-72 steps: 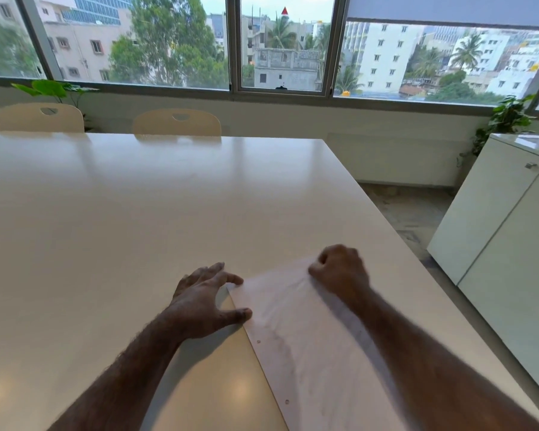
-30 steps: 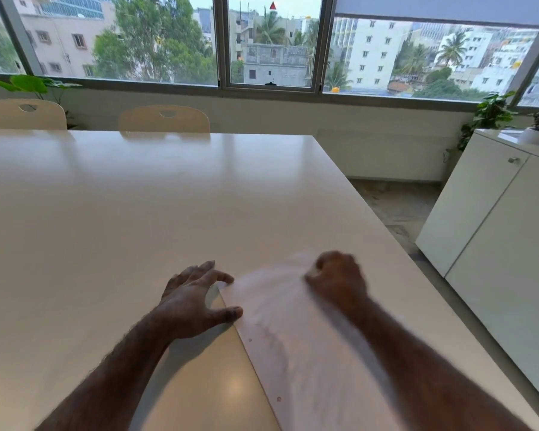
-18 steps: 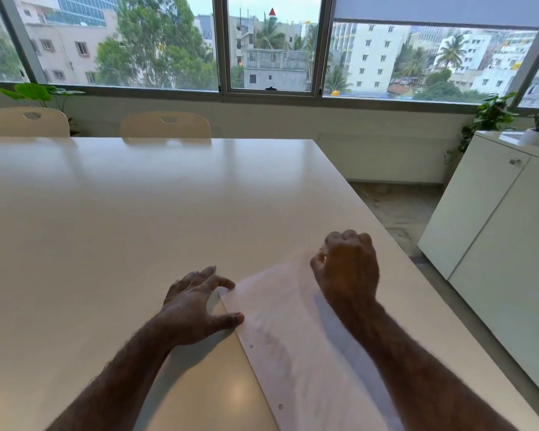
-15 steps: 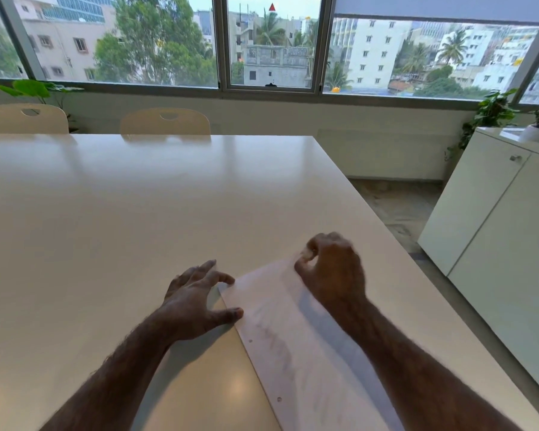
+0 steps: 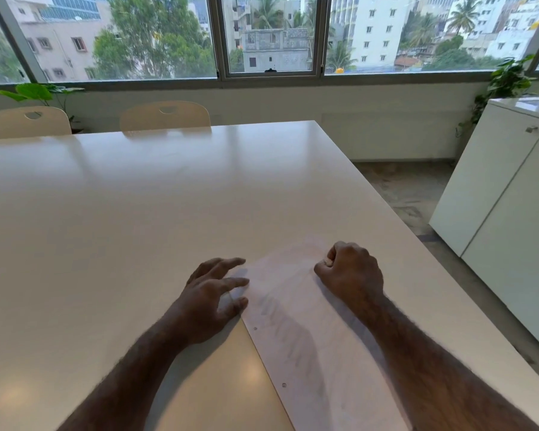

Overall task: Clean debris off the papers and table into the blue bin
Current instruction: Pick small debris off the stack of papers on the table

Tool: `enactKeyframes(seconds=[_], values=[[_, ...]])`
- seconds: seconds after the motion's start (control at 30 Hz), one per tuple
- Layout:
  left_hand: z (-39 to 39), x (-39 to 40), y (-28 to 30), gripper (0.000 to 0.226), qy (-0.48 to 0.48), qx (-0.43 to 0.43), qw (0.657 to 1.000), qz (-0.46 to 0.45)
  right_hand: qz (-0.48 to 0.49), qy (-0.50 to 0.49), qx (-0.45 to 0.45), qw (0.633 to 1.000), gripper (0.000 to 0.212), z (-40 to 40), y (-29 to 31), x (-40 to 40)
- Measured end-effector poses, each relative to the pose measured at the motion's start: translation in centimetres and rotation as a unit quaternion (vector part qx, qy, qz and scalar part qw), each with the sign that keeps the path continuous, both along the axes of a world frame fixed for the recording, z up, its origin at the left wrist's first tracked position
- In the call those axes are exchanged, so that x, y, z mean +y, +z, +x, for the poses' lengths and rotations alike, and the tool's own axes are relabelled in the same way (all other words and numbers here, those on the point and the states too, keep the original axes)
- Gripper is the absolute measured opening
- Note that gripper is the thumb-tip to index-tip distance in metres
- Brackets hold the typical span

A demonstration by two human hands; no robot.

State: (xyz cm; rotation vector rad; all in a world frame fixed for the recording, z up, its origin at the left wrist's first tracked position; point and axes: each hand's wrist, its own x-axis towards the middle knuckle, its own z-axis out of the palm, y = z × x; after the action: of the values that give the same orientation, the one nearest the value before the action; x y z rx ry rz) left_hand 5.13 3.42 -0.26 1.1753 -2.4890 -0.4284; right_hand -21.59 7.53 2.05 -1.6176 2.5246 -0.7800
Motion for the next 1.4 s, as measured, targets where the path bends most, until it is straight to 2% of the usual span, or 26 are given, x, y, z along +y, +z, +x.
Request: enactKeyframes(seconds=[0.17, 0.27, 0.37, 0.43, 0.47, 0.6, 0.67, 0.73, 0.77, 0.87, 0.9, 1.0, 1.03, 1.1, 1.13, 1.17, 1.2, 1.23, 1.27, 1.3, 1.33, 1.4], values=[[0.4, 0.5, 0.5, 0.091, -0.029, -0.001, 0.997, 0.067, 0.012, 0.016, 0.016, 1.000, 0.020, 0.1, 0.1, -0.1], [0.4, 0.6, 0.7, 0.095, -0.019, -0.009, 0.997, 0.075, -0.001, 0.034, 0.053, 0.998, 0.020, 0.5, 0.5, 0.2], [0.4, 0.7, 0.8, 0.096, -0.010, -0.027, 0.996, 0.086, -0.001, 0.162, -0.003, 0.987, 0.021, 4.2, 1.0, 0.8], [0.5, 0.8, 0.8, 0.097, -0.011, -0.042, 0.994, 0.098, 0.042, 0.258, -0.050, 0.964, 0.023, 7.1, 1.0, 1.6], [0.4, 0.8, 0.8, 0.097, -0.010, -0.046, 0.993, 0.104, 0.068, 0.269, -0.049, 0.960, 0.022, 7.4, 1.1, 1.6], [0.2, 0.8, 1.4, 0.093, 0.000, -0.051, 0.992, 0.115, 0.041, 0.119, 0.021, 0.992, 0.022, 4.0, 1.9, -0.2], [0.2, 1.0, 1.5, 0.093, 0.000, -0.058, 0.991, 0.119, 0.049, 0.193, -0.017, 0.980, 0.018, 5.4, 1.9, 0.4], [0.2, 1.2, 1.7, 0.094, -0.001, -0.066, 0.990, 0.125, 0.118, 0.306, -0.066, 0.942, 0.012, 8.3, 2.0, 2.0], [0.1, 1.1, 1.8, 0.093, -0.002, -0.069, 0.989, 0.128, 0.118, 0.312, -0.063, 0.940, 0.009, 8.3, 1.9, 1.8], [-0.1, 1.0, 1.9, 0.091, -0.005, -0.074, 0.989, 0.132, 0.042, 0.177, 0.009, 0.983, 0.014, 5.1, 2.2, -0.1], [-0.1, 1.1, 1.9, 0.090, -0.005, -0.076, 0.988, 0.135, 0.045, 0.176, 0.007, 0.983, 0.018, 4.9, 2.1, 0.0], [0.0, 1.1, 1.9, 0.090, -0.006, -0.078, 0.987, 0.141, 0.104, 0.313, -0.041, 0.943, 0.017, 7.4, 1.7, 2.0], [0.0, 1.1, 2.0, 0.090, -0.006, -0.077, 0.987, 0.141, 0.107, 0.303, -0.032, 0.947, 0.020, 7.3, 1.7, 1.9], [-0.1, 1.1, 2.2, 0.089, -0.003, -0.077, 0.987, 0.143, 0.064, 0.173, -0.011, 0.983, 0.028, 4.1, 2.3, 0.1], [-0.2, 1.2, 2.2, 0.089, -0.002, -0.080, 0.986, 0.147, 0.050, 0.095, 0.018, 0.994, 0.029, 2.7, 2.1, -0.5], [-0.1, 1.3, 2.1, 0.088, -0.002, -0.082, 0.985, 0.150, 0.042, 0.066, 0.037, 0.996, 0.030, 2.6, 2.0, -0.3], [0.0, 1.3, 2.0, 0.090, -0.003, -0.080, 0.985, 0.151, 0.038, 0.094, 0.043, 0.994, 0.032, 3.4, 1.5, 0.2], [0.0, 1.2, 1.9, 0.092, -0.006, -0.077, 0.986, 0.149, 0.038, 0.161, 0.041, 0.985, 0.032, 5.0, 1.2, 1.0], [0.2, 1.2, 1.8, 0.095, -0.007, -0.077, 0.986, 0.150, 0.048, 0.233, 0.018, 0.971, 0.031, 7.0, 1.0, 2.2], [0.2, 1.0, 1.7, 0.098, -0.007, -0.078, 0.986, 0.151, 0.073, 0.257, 0.000, 0.964, 0.028, 7.6, 0.8, 2.7], [0.2, 0.9, 1.7, 0.100, -0.008, -0.077, 0.985, 0.151, 0.075, 0.236, -0.018, 0.969, 0.025, 6.8, 1.2, 2.5], [0.2, 0.8, 1.7, 0.104, -0.011, -0.079, 0.984, 0.158, 0.063, 0.104, -0.016, 0.992, 0.022, 3.0, 2.3, 0.7]])
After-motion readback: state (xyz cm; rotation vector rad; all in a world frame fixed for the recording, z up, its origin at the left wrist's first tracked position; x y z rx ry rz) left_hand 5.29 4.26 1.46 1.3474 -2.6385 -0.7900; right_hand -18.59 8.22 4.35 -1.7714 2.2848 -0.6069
